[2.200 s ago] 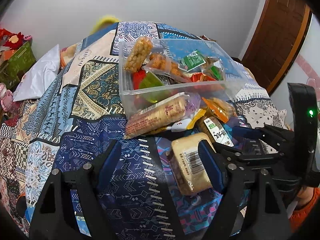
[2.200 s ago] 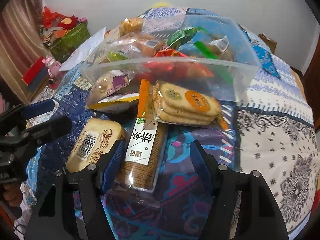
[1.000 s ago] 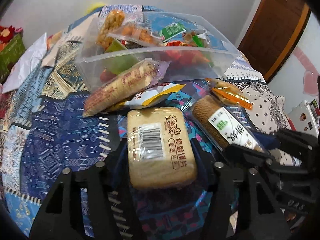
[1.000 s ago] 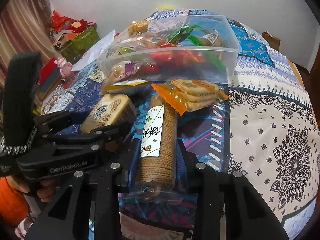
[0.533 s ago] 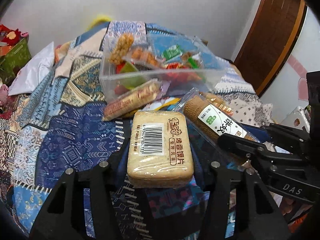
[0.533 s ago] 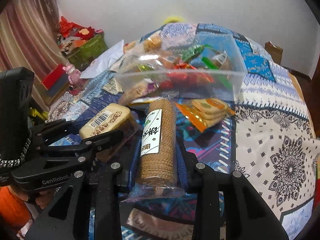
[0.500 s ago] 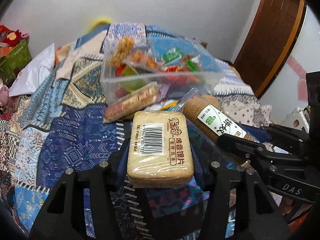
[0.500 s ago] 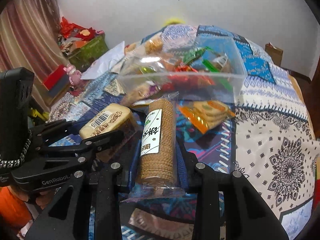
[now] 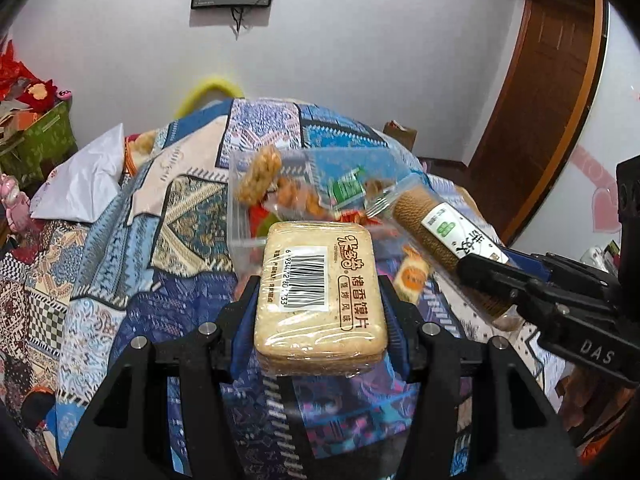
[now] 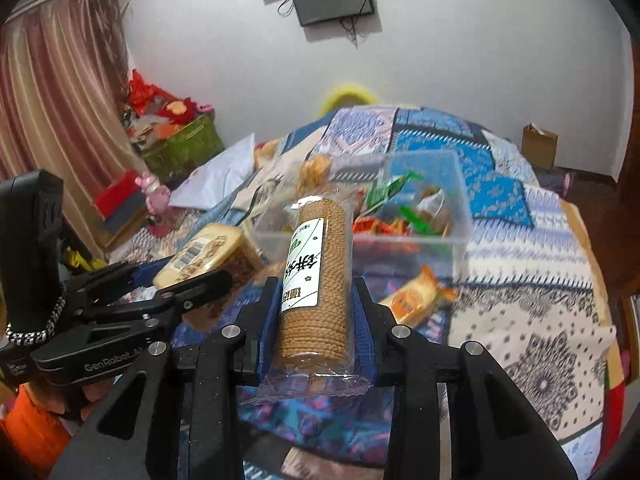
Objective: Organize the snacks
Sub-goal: 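Lower the cake pack into the clear box with the left gripper while the right places the cookie roll in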
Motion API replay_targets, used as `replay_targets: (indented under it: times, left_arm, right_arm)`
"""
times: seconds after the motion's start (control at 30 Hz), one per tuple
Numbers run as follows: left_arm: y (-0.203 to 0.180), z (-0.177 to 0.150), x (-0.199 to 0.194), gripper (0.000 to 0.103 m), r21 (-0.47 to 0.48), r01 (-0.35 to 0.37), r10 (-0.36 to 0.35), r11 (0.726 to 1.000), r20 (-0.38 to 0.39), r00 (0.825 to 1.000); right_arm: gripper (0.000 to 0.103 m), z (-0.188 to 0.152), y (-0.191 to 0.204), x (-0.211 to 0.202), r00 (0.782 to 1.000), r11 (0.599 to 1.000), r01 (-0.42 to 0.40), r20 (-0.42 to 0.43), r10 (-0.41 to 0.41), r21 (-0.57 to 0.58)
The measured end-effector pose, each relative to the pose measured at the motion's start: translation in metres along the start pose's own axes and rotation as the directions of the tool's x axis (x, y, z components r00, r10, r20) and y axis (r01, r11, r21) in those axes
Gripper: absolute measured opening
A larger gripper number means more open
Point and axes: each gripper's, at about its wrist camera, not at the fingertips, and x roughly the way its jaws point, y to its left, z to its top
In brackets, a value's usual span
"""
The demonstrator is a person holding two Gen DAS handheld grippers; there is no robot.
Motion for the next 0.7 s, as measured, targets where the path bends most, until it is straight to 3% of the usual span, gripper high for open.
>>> replay_targets:
  times: [0.43,0.7]
  left_arm:
    - [0.003,0.047,0.038,0.055,-0.006,-0.002,0.002,1.0,0.041,0.999]
    - [0.0,0.073,0.082,0.055,0.016,-0.004,0.003,1.0,0.015,1.0]
  right_arm:
    - [0.031,0.039,-0.043,0.027,0.995,0.992,0.075,0.054,-0.08,0.097]
    - [0.031,0.054,-0.063,0.06,0.993,0.985,0.105,0.035,-0.11,0.135]
